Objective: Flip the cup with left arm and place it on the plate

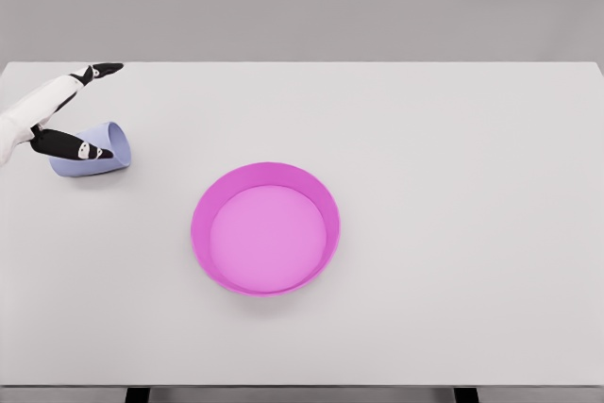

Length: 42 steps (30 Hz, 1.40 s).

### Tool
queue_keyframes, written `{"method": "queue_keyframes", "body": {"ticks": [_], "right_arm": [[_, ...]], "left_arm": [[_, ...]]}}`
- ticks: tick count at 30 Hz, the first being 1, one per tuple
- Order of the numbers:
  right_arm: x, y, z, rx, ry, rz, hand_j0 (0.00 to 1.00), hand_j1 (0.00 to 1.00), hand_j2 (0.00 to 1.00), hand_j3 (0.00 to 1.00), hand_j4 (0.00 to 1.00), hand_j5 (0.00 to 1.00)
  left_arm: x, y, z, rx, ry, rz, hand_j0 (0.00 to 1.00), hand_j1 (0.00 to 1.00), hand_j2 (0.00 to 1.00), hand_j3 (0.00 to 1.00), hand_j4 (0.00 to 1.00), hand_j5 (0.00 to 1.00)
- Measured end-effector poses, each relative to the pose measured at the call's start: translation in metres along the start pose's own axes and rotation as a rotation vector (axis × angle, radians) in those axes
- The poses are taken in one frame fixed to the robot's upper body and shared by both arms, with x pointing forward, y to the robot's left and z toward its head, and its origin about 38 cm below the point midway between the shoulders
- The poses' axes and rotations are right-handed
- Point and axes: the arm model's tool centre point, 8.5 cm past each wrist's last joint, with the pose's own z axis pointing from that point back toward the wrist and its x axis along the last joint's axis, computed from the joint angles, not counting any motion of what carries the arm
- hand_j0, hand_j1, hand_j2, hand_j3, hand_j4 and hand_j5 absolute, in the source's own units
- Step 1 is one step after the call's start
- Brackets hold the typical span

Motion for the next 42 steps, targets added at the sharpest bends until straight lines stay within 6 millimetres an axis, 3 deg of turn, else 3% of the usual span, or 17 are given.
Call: {"method": "queue_keyframes", "body": {"ticks": [19, 32, 42], "right_arm": [[0.0, 0.0, 0.0, 0.0, 0.0, 0.0, 1.0, 1.0, 1.0, 1.0, 1.0, 1.0], [0.0, 0.0, 0.0, 0.0, 0.0, 0.0, 1.0, 1.0, 1.0, 1.0, 1.0, 1.0], [0.0, 0.0, 0.0, 0.0, 0.0, 0.0, 1.0, 1.0, 1.0, 1.0, 1.0, 1.0]], "left_arm": [[-0.015, 0.0, -0.01, 0.022, 0.042, 0.03, 1.0, 1.0, 1.0, 1.0, 1.0, 1.0], [-0.037, -0.007, -0.023, 0.005, 0.119, -0.007, 1.0, 1.0, 1.0, 1.0, 1.0, 1.0], [-0.047, -0.029, -0.037, -0.04, 0.159, -0.044, 1.0, 1.0, 1.0, 1.0, 1.0, 1.0]]}}
